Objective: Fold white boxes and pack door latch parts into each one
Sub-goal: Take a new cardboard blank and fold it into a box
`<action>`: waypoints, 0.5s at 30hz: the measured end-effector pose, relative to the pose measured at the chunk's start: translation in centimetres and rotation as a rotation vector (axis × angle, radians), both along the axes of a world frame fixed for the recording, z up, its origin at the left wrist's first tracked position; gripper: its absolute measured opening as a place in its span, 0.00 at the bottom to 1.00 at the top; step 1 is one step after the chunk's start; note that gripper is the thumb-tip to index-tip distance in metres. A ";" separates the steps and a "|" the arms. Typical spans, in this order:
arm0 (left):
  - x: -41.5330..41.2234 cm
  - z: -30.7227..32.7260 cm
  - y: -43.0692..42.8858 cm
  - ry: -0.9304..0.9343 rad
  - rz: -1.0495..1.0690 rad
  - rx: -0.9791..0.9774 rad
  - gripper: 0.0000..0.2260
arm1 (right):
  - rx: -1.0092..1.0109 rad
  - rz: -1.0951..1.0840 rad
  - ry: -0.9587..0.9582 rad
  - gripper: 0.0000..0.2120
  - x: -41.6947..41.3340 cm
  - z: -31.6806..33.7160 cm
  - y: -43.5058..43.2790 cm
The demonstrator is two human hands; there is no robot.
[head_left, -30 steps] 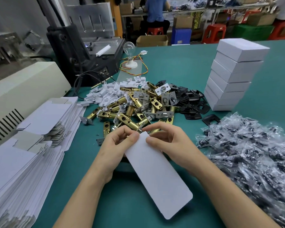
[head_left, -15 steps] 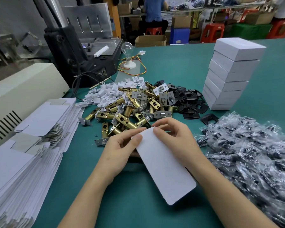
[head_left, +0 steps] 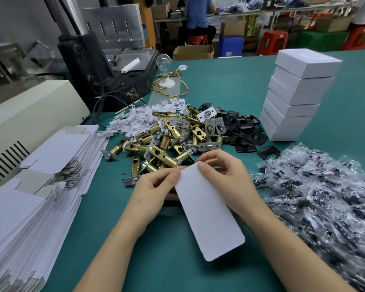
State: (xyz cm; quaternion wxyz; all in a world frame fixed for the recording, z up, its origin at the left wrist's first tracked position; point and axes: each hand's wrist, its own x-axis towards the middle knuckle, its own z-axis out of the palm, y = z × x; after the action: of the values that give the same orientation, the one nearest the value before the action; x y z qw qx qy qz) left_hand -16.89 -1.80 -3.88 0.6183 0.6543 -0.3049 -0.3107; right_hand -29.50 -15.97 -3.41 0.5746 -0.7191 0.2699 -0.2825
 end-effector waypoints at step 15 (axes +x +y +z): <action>1.1 0.5 0.7 0.199 0.160 0.050 0.10 | -0.423 0.371 -0.007 0.20 -1.3 1.4 -0.9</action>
State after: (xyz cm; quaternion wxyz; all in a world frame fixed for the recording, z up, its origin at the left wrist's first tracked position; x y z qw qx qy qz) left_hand -15.78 -1.10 -3.37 0.6517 0.6577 -0.1809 -0.3316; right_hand -30.80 -16.90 -2.00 0.4546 -0.8592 0.0670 -0.2250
